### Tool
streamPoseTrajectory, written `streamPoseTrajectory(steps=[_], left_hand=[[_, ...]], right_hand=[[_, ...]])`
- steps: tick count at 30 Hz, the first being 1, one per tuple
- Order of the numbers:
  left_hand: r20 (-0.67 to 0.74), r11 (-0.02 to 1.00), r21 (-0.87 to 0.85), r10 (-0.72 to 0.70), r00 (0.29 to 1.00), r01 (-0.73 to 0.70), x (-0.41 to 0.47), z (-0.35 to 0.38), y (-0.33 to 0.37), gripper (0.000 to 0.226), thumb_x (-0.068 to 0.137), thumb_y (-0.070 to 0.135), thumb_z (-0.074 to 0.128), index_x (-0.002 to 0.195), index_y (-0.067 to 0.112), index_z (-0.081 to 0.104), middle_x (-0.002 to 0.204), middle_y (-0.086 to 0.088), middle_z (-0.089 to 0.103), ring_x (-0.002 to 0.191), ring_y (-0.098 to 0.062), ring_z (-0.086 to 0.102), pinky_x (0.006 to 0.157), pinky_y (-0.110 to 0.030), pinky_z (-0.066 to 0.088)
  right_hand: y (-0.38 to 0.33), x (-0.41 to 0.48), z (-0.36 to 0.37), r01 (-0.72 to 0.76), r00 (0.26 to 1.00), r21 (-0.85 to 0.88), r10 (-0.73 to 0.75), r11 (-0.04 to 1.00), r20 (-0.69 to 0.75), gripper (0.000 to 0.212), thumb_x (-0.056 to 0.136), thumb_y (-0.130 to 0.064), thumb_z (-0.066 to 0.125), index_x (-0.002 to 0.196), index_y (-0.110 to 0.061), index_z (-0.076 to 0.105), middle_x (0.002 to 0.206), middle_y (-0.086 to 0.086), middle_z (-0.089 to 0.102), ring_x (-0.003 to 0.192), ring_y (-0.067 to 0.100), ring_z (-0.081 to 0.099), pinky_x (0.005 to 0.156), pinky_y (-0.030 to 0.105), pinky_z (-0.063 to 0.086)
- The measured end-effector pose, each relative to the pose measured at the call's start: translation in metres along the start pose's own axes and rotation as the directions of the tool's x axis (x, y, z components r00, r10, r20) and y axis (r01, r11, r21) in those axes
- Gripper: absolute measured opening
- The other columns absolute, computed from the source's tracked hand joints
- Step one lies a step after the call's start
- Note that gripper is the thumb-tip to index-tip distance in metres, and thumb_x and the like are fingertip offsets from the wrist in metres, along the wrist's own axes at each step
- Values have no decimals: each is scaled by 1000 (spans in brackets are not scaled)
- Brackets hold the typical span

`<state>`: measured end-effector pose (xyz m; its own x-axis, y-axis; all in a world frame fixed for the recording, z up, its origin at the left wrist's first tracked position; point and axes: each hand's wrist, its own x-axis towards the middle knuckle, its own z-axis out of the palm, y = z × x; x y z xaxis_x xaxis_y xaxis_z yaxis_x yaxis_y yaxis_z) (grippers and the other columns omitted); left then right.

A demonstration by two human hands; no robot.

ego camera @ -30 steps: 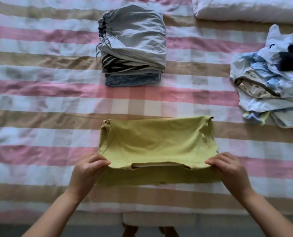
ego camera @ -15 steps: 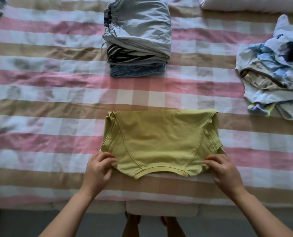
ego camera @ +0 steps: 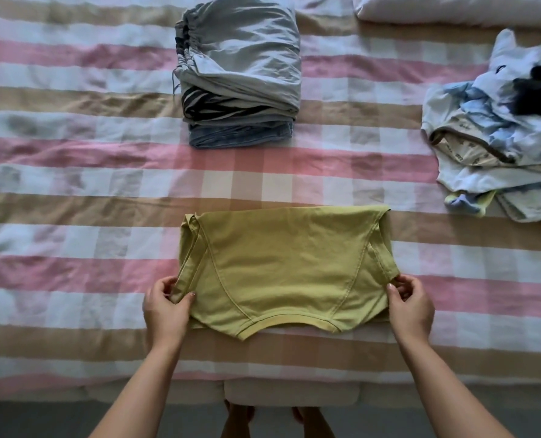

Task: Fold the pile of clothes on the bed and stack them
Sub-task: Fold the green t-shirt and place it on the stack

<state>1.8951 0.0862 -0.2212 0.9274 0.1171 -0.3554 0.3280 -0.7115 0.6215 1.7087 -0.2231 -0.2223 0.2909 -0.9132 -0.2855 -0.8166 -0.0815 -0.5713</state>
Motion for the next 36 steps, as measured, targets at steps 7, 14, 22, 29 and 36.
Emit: streamPoseTrajectory(steps=[7,14,22,29,36], left_hand=[[-18,999,-29,45,999,-46,63,32,64,50,85,38,63,121,6,50,120,-14,57,114,-33,50,99,-47,39],[9,983,-180,-27,1000,28,102,42,78,15,83,22,67,92,11,61,96,-8,65,95,-31,60,86,-35,45],[-159,964,91,262,952,-250,55,63,111,28,83,9,61,111,8,61,118,-16,52,114,-32,41,89,-29,28],[309,843,-89,530,790,-531,-50,157,181,18,83,3,61,101,3,63,102,-12,58,97,-26,53,90,-38,43],[394,896,61,384,835,-441,-90,234,207,33,81,29,67,107,11,58,112,-7,54,108,-24,49,91,-36,41]], right_hand=[[-55,51,24,28,1000,-87,-29,996,-10,50,85,-43,60,121,-9,54,120,16,54,116,35,43,93,44,35],[-74,96,44,-87,996,-96,85,992,-22,41,87,-42,58,118,-16,59,119,13,62,115,34,50,93,43,34],[-56,68,20,-65,997,87,68,994,-40,28,88,-33,59,110,-16,59,108,9,65,105,31,56,91,43,43],[-5,5,-7,-214,977,108,214,971,9,21,81,-28,69,98,-16,63,96,7,68,92,27,60,78,39,49],[3,-1,-6,-296,954,129,285,947,97,13,76,-19,74,78,-10,64,83,12,63,82,30,56,69,36,44]])
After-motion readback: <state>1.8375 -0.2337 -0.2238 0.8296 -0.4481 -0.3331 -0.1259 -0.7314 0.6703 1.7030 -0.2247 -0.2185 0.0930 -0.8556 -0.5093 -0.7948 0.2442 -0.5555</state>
